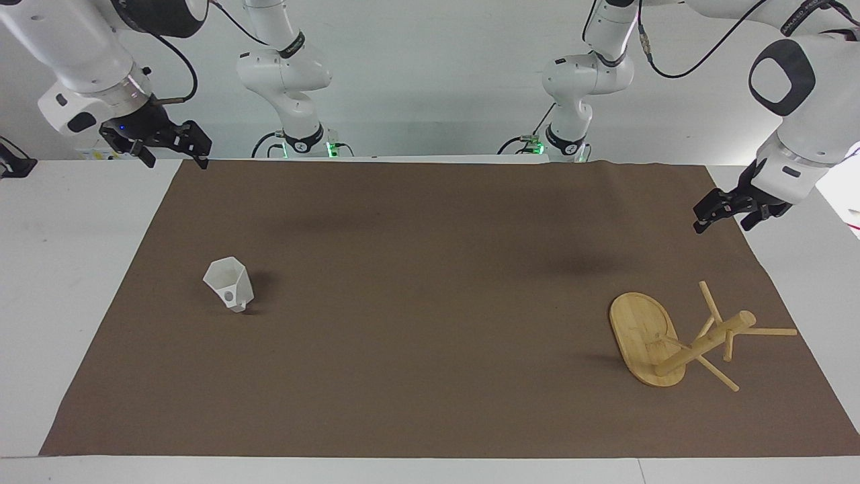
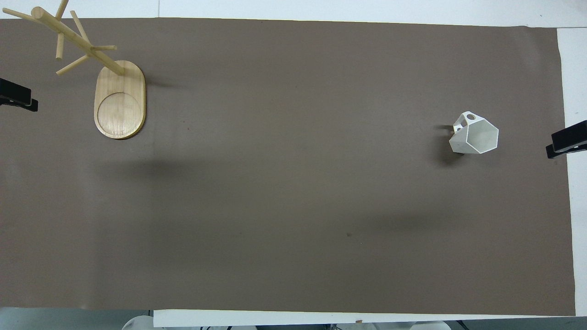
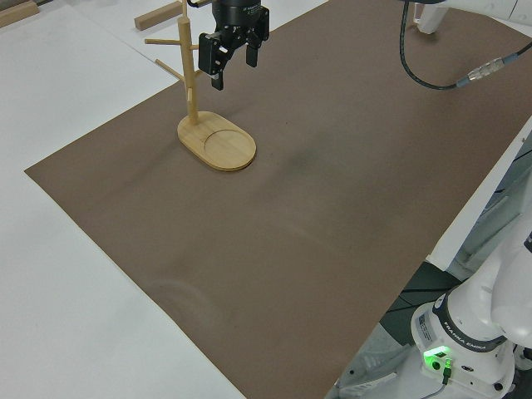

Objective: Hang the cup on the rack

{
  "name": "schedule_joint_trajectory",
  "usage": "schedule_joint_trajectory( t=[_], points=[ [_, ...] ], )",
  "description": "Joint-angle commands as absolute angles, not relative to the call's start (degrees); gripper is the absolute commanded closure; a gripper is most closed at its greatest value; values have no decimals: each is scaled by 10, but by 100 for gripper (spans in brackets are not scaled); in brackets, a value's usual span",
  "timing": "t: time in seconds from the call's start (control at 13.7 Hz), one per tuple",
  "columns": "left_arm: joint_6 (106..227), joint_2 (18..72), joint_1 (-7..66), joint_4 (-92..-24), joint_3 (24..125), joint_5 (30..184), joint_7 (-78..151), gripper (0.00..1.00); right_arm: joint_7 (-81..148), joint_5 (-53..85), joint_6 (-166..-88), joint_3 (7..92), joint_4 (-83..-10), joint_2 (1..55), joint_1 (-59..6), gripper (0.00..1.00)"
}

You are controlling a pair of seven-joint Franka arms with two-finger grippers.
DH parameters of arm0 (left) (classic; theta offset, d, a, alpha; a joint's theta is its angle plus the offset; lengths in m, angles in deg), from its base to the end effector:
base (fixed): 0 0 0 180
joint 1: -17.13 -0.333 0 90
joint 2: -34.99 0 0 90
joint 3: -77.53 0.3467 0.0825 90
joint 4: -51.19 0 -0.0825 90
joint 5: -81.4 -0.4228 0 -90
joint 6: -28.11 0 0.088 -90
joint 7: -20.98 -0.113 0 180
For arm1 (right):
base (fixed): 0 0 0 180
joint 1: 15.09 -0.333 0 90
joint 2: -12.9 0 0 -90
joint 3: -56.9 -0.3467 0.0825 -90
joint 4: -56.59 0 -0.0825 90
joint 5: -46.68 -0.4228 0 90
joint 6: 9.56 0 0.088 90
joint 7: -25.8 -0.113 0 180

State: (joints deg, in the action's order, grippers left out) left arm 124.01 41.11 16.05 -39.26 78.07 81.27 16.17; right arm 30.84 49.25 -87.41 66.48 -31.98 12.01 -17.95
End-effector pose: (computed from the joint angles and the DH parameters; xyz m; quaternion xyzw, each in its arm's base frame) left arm 0.6349 0.0179 0.5885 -0.9996 0.0280 0.0059 0.0013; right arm 0.5591 -0.0725 0.6541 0.9959 -0.0173 -0.0875 0.0121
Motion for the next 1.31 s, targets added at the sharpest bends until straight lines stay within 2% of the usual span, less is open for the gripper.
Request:
schedule_joint_trajectory(
  t=[0.0,0.29,0.51,0.8,1.02,1.1,1.24],
  points=[
    [1244,391,159,-416,781,802,154,0,303,484,-884,667,-325,116,-180,0],
    [1244,391,159,-416,781,802,154,0,307,481,-884,667,-329,114,-178,0],
    [1243,391,159,-416,781,802,154,0,442,482,-895,666,-343,109,-179,0],
    [1244,391,159,-416,781,802,154,0,775,415,-944,668,-346,127,-83,0],
    [1244,391,159,-416,781,802,154,0,1048,322,-939,667,-305,210,-13,0],
    [1243,391,159,-416,781,802,154,0,1138,276,-925,665,-289,252,13,0],
    [1243,391,159,-416,781,802,154,0,1267,213,-881,659,-204,340,42,0]
  ],
)
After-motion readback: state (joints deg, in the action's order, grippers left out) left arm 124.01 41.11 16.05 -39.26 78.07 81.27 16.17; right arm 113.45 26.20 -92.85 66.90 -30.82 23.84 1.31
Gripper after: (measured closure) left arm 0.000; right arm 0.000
